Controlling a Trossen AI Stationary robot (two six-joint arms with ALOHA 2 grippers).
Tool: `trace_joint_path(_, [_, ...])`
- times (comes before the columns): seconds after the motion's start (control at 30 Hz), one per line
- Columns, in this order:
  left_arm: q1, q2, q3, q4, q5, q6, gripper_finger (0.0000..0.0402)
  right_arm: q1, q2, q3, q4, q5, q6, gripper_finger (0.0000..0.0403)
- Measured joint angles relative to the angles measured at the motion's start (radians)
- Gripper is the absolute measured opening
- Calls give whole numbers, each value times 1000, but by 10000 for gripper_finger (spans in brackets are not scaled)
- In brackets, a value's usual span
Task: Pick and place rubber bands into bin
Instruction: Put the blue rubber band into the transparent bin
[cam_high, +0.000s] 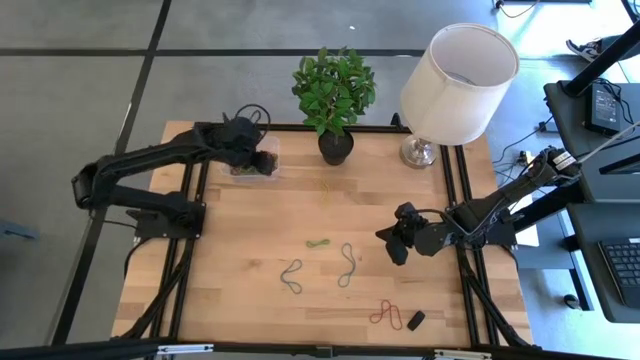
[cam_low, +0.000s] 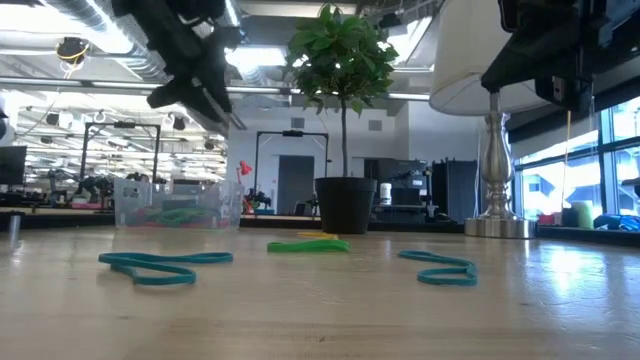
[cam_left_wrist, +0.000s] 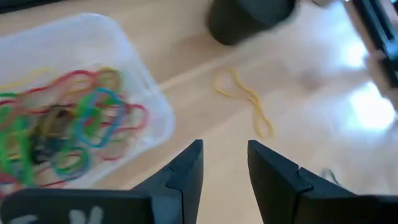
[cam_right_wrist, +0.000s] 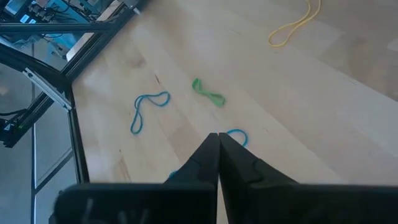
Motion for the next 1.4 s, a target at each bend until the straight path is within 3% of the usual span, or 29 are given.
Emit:
trace_joint_path(0.2, [-162,9,0,101,-21,-25,118,0,0,0,-28,1,-110,9])
trace_joint_path(0.47, [-400,65,0,220,-90,98,118,0,0,0,-31,-27,-205,4])
trace_joint_path(0.83, [-548,149,0,218,-107,207,122,0,76,44,-8,-46,-99,2])
trace_joint_path(1.0, [-607,172,-17,207,-106,302,123,-8,222,193,-54,-46,-94,1])
trace_joint_path(1.13, [-656,157,-79,234,-103,373,121,-33,389,382,-223,-56,3,1])
trace_joint_path(1.4, [-695,29,-224,279,-71,389,123,-101,731,724,-602,-290,258,11])
